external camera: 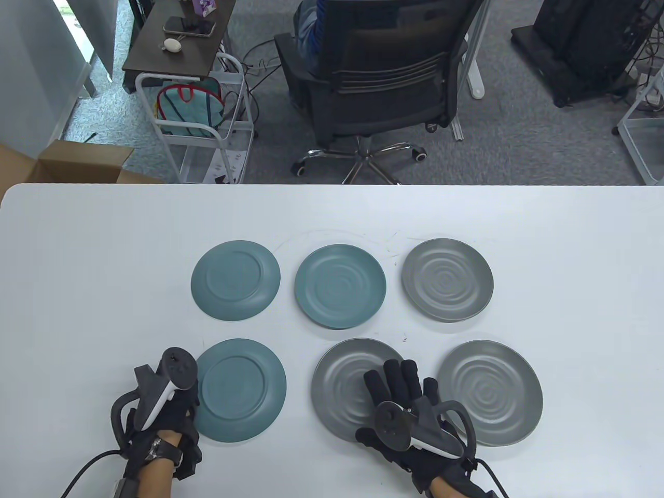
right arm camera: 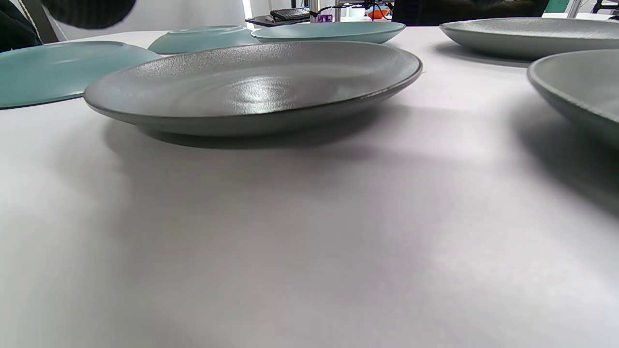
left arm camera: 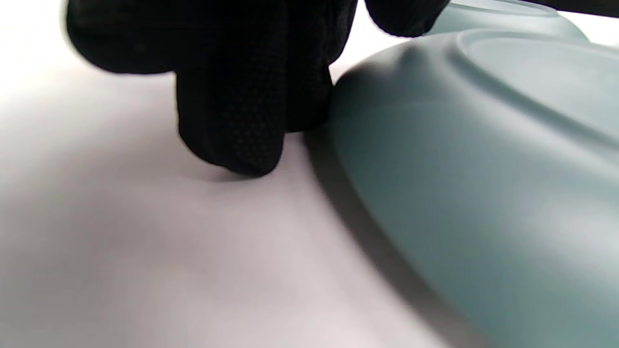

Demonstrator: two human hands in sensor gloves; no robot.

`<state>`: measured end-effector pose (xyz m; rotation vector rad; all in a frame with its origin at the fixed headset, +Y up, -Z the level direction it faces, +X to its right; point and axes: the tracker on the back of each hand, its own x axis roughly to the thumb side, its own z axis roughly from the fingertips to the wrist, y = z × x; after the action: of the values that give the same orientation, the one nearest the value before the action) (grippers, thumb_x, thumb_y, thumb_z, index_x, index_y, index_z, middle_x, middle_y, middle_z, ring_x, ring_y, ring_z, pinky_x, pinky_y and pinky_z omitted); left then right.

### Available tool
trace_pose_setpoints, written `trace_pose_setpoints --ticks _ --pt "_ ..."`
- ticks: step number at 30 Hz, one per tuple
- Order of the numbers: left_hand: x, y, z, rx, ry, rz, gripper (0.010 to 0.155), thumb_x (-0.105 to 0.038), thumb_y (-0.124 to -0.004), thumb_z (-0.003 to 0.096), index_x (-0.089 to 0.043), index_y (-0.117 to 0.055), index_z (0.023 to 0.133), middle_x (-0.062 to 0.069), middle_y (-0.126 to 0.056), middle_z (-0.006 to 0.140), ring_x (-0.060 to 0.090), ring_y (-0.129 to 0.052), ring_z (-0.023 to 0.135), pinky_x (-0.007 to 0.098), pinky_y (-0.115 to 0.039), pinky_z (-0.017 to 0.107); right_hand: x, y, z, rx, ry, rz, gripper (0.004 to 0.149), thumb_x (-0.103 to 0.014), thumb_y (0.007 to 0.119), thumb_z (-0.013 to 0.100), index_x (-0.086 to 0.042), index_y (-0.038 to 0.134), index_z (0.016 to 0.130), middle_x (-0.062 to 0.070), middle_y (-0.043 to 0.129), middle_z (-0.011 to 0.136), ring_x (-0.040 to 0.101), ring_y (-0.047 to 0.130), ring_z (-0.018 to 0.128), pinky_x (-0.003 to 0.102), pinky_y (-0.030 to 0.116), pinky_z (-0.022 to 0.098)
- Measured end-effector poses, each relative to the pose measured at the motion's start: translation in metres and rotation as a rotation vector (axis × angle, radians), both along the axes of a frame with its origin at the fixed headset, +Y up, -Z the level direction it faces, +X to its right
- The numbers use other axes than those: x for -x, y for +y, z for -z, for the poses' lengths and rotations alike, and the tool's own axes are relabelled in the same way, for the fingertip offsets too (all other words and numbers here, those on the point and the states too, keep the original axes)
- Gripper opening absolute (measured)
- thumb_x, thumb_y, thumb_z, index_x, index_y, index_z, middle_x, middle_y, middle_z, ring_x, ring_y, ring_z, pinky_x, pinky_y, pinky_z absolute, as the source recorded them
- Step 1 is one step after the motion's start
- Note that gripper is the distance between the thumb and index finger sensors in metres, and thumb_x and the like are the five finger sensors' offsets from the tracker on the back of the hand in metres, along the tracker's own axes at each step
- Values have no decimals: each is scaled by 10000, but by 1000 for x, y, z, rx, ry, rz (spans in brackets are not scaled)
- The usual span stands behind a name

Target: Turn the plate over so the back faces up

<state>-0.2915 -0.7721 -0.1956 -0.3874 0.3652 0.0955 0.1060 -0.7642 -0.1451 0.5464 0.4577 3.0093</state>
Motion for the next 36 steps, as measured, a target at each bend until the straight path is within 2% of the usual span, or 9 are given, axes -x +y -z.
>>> trace_pose_setpoints --ticks 6,10,15,20,25,29,36 --pt "-1 0 0 -2 -15 22 601 -426 -621 580 -26 -675 1025 81 -902 773 263 -1087 424 306 -892 254 0 0 0 -1 0 0 931 -679 593 475 -200 133 1128 220 124 1181 502 171 1075 726 318 734" --pt "-6 6 1 -21 -38 10 624 -439 -620 580 -24 -649 1045 107 -881 831 298 -1084 512 329 -896 292 0 0 0 -3 0 0 931 -679 594 476 -200 133 1128 219 127 1181 502 173 1075 727 318 734" --pt "-17 16 5 -52 -85 -20 730 -528 -604 570 -35 -551 1106 140 -816 947 366 -1022 720 422 -892 432 0 1 0 -11 -3 5 931 -679 594 475 -201 135 1128 221 134 1183 503 184 1077 727 322 733" --pt "-38 32 15 -76 -156 -13 822 -584 -586 563 -35 -423 1152 178 -694 1054 445 -867 918 533 -805 587 0 2 1 -17 -8 15 931 -679 594 475 -201 135 1128 220 131 1182 504 182 1076 726 323 734" --pt "-75 52 34 -102 -222 -2 848 -609 -575 559 -49 -380 1165 186 -621 1104 475 -771 997 590 -729 655 0 3 1 -22 -8 20 932 -680 594 474 -201 134 1128 222 130 1182 502 183 1077 727 322 734" --pt "-118 67 51 -124 -297 5 868 -623 -571 557 -52 -345 1171 189 -582 1125 482 -719 1033 611 -696 677 0 3 1 -24 -9 25 930 -679 595 475 -201 137 1128 219 134 1182 503 184 1077 726 322 734" --pt "-190 74 79 -113 -402 0 883 -637 -570 554 -62 -321 1176 188 -544 1144 485 -672 1064 626 -667 696 0 3 1 -16 -13 30 932 -679 596 474 -202 135 1128 220 132 1182 502 184 1078 727 324 733"
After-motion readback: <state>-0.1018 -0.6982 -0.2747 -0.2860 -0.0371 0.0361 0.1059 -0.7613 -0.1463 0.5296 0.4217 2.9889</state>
